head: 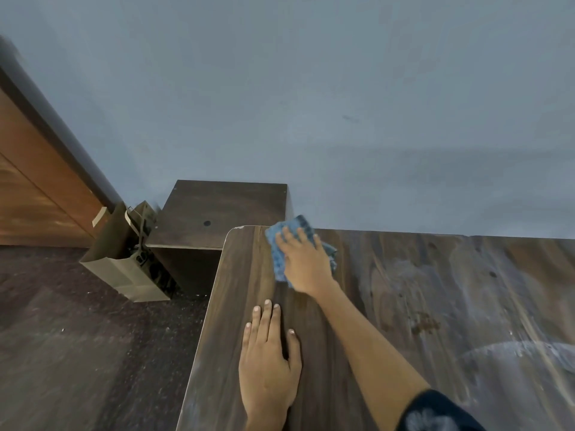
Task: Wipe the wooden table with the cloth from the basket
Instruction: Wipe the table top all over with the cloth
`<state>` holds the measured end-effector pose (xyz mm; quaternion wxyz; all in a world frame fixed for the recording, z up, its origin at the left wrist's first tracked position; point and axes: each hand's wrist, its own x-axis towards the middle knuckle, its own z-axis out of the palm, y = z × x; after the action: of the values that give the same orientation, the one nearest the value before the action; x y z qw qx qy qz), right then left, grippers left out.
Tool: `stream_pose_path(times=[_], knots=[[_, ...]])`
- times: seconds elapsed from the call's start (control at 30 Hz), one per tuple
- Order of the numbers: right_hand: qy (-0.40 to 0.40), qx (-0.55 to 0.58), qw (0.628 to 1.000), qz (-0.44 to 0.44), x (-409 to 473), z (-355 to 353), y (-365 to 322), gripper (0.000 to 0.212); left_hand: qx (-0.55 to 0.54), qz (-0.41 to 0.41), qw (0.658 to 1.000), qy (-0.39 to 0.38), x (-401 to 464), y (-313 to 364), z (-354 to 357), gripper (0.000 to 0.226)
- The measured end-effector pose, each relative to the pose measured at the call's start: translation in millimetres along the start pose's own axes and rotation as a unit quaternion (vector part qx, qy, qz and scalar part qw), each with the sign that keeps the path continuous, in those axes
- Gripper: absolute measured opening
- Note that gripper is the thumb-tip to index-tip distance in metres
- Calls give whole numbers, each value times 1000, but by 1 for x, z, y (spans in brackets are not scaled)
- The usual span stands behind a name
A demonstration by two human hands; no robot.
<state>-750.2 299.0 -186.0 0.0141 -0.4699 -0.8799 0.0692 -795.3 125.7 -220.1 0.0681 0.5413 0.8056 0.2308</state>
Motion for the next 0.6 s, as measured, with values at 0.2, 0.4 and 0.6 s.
stream_pose_path(times=[0.2, 0.4, 0.6], knots=[[6, 7, 998, -67, -79, 6, 22, 55, -10, 1, 1000, 13, 0, 1, -1, 53], [4, 4, 994, 113, -29, -5, 33, 64, 5, -4, 1000, 13, 0, 2, -3, 54], [-6, 19, 998, -67, -83, 4, 14, 62, 25, 1, 1000, 2, 0, 3, -3, 53]])
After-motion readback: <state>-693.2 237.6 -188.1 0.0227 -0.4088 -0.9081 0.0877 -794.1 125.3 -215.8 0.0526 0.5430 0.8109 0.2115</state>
